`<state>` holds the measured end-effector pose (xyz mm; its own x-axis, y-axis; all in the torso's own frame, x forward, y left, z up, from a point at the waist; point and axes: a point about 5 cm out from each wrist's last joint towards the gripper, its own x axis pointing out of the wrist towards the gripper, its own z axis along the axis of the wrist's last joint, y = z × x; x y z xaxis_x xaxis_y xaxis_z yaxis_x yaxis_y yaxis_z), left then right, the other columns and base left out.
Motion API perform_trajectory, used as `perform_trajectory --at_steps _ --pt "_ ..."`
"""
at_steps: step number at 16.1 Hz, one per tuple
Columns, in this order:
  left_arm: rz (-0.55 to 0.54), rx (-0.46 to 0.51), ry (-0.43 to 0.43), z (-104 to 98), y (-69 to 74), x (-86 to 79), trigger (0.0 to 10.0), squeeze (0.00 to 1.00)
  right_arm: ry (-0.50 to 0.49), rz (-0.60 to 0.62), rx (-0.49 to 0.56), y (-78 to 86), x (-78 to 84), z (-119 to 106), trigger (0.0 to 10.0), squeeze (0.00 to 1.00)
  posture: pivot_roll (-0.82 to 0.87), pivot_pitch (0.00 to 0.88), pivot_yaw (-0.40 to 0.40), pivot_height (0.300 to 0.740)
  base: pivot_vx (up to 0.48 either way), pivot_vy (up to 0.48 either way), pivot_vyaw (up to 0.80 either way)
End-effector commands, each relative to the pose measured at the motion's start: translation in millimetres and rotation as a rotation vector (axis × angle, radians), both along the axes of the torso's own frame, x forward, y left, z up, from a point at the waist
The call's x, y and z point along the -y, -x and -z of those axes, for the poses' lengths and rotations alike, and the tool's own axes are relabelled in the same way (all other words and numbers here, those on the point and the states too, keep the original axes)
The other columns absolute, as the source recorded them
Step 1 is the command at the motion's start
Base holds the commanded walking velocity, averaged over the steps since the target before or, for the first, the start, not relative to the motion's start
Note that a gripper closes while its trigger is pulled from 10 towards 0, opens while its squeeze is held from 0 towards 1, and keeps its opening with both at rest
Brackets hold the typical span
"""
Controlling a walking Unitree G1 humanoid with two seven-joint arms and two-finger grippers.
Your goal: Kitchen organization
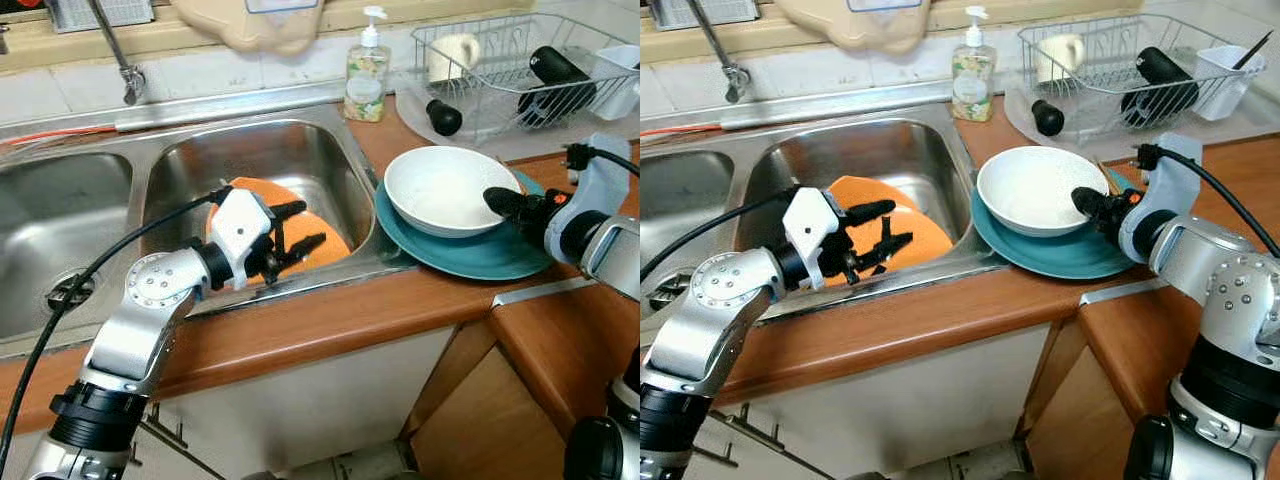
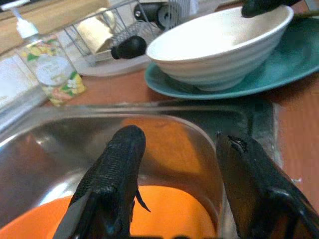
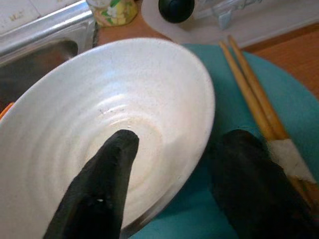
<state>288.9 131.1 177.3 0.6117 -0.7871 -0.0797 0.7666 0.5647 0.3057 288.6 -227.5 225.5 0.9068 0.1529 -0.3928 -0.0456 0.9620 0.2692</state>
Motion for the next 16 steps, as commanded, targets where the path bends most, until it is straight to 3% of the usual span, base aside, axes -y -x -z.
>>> perform_trajectory --at_steps 1,16 --pt "0.029 -0.015 -0.011 0.5 3.4 1.9 10.0 0.0 -0.018 -0.012 -0.001 0.5 -2.6 -2.2 0.0 0.0 -0.21 0.0 0.057 0.74 0.0 0.0 0.0" --pt "0.03 -0.02 -0.029 2.2 5.6 7.4 10.0 0.0 -0.043 -0.009 -0.042 3.5 -6.6 -0.2 0.0 0.0 -0.21 0.0 0.057 0.74 0.0 0.0 0.0"
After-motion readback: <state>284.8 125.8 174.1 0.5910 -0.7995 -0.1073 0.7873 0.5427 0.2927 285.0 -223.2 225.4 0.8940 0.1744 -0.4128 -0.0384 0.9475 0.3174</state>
